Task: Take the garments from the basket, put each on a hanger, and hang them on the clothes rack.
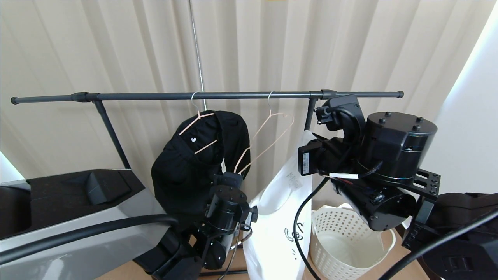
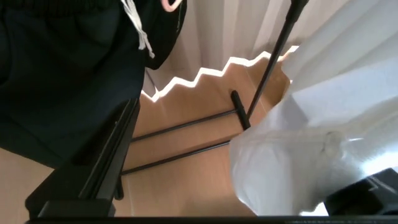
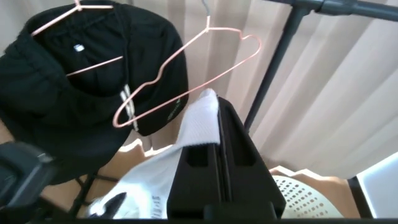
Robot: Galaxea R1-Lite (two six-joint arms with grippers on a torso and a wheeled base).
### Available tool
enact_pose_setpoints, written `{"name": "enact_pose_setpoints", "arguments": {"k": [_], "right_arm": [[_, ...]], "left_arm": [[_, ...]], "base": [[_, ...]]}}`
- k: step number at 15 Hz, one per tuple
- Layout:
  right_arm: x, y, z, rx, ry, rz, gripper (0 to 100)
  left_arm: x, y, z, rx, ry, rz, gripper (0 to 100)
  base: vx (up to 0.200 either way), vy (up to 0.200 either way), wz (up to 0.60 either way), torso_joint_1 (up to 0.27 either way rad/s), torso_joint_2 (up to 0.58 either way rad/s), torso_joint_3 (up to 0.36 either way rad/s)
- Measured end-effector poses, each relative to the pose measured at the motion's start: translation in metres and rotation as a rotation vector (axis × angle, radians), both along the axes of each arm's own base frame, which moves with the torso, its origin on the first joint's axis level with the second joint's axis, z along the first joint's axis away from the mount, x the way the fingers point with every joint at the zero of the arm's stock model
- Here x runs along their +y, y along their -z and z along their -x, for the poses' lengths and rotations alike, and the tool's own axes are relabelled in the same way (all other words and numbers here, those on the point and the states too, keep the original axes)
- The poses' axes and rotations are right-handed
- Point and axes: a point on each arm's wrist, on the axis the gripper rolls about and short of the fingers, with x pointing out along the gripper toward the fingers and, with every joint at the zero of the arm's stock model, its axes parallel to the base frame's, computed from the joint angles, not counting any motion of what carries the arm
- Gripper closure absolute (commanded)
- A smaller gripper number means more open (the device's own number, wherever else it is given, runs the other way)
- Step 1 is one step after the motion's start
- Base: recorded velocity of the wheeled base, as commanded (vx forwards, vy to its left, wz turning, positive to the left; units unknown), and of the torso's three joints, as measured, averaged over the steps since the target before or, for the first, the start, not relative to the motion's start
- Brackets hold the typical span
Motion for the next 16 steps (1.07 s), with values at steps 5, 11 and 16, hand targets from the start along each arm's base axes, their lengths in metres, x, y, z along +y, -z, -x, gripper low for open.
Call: {"name": "enact_pose_setpoints", "arguments": {"k": [5,11,16], "right_arm": [[-0.016,0.005,-0.025,-0.044,0.094,0.035,100],[-0.024,0.017,-0.033,-0.018,0.126,0.095,100],[-0.032,0.035,-0.023,0.039,0.104,0.252,100]], "left_arm": [[0.006,-0.017,0.02,-0.046,0.043,-0.003,100],[0.016,-0.051,0.039,-0.103,0.075,0.033,100],[0.023,-0.067,0.03,-0.108,0.087,0.031,100]], "base": [[0.0,0.0,0.0,0.0,0.0,0.0],[0.0,0.0,0.0,0.0,0.0,0.0],[0.0,0.0,0.0,0.0,0.0,0.0]]}}
